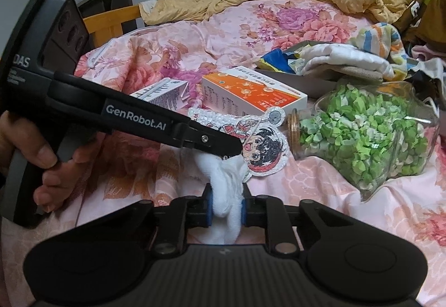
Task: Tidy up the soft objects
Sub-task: 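Grasp the white cloth with the right tool while the left tool grasps the white towel, then lift and carry the white cloth and white towel with both tools over the tray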
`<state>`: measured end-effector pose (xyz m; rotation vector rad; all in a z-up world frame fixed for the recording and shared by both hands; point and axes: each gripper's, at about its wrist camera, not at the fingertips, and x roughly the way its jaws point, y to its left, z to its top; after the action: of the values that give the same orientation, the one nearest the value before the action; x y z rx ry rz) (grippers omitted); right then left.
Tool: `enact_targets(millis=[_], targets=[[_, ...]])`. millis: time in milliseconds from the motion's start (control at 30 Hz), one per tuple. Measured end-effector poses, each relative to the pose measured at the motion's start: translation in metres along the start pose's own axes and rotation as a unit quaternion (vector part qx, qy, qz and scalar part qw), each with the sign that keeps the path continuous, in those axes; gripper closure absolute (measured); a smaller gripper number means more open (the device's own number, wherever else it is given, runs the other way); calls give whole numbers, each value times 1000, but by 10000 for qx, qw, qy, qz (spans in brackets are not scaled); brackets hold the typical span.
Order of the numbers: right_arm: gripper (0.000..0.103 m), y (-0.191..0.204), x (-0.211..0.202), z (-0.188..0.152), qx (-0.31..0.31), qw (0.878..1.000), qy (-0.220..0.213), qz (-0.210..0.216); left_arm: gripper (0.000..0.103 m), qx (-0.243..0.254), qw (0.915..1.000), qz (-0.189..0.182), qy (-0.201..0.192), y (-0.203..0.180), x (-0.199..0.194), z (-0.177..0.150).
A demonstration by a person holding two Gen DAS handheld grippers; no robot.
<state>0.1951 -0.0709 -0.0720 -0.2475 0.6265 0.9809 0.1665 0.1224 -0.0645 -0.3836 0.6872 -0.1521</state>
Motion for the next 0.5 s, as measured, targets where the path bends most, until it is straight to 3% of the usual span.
enact_targets(millis=[167,500], targets=[[89,7,-6,0,-209,9996,-45,-204,90,275,9995,41,-166,-10,-6,-1],[91,15,-28,1,-385,9978,-262,-479,91,236,9987,192,-405,-25,-27,-5]])
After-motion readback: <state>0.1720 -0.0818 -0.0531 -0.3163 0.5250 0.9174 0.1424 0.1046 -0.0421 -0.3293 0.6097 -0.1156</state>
